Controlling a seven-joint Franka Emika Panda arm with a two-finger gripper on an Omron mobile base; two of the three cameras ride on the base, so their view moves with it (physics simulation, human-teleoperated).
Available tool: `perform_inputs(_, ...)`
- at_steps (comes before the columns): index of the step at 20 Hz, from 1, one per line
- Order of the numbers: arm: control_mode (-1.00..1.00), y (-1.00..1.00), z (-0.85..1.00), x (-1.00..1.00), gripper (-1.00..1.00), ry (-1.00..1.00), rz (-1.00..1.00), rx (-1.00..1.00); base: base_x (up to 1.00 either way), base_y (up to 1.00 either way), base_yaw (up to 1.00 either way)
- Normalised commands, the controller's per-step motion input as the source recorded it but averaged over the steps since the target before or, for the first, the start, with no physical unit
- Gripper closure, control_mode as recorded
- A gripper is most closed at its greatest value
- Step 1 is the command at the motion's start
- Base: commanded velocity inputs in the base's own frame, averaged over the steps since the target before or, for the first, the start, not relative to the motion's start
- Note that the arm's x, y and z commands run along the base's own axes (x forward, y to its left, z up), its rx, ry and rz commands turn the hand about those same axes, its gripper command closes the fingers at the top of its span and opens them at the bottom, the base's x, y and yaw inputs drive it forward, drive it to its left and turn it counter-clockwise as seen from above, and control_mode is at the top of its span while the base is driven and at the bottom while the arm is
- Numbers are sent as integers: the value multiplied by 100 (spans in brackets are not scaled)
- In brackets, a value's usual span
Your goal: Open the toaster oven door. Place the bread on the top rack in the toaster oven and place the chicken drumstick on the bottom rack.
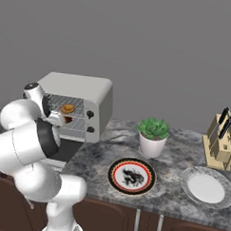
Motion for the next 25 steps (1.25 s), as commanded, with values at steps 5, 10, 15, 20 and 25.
perform_inputs(5, -100, 0, 93, -92, -100, 0, 2, 0, 0, 0, 0)
perform_inputs(10, -100, -9, 100, -50, -100, -8, 0, 1, 0, 0, 0)
perform_inputs(15, -100, -43, 100, -11, -100, -19, 0, 9, 0, 0, 0)
perform_inputs(20, -100, -66, 100, 0, -100, -19, 0, 13, 0, 0, 0)
perform_inputs(25, -100, -97, 69, 8, -100, -8, 0, 15, 0, 0, 0)
